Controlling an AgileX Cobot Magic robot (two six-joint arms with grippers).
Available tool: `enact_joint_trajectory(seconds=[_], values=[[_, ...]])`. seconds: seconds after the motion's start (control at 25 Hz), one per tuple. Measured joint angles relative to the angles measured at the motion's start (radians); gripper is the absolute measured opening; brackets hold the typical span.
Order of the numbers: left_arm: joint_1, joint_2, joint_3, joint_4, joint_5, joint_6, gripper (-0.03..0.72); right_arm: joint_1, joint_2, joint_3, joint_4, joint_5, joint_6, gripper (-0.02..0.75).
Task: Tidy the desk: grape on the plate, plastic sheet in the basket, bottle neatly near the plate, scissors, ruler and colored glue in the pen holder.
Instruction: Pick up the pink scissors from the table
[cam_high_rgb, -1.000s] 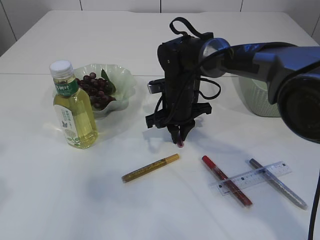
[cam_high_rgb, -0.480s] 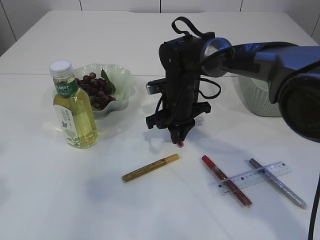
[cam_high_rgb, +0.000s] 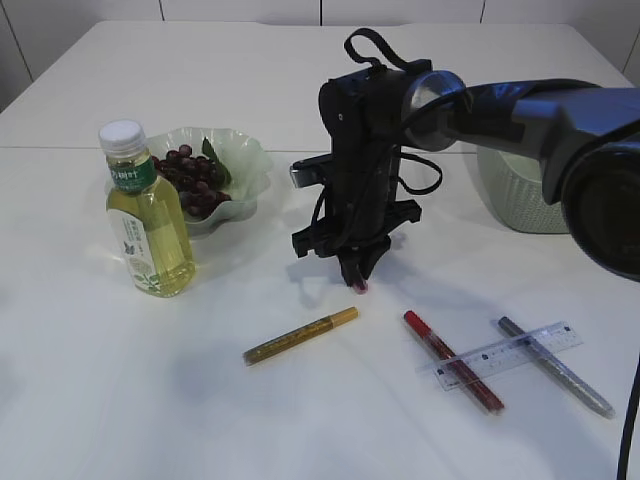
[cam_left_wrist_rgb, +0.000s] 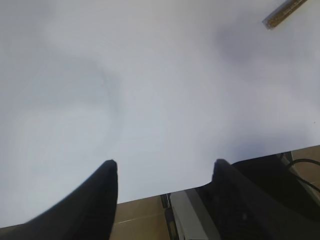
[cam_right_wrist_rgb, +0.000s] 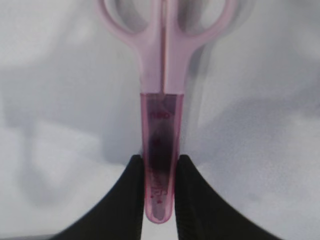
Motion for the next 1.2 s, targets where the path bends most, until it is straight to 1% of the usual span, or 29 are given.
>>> enact_joint_trajectory(seconds=[0.44, 1.2], values=[[0.0, 0.022, 0.0, 0.0, 0.0, 0.0, 0.435, 0.002, -0.004, 0.002, 0.013, 0.0, -0.055, 0.143], [0.0, 0.033, 0.0, -0.002, 0.0, 0.0, 0.435, 0.014, -0.112, 0.018, 0.016, 0.002, -0.136, 0.143]])
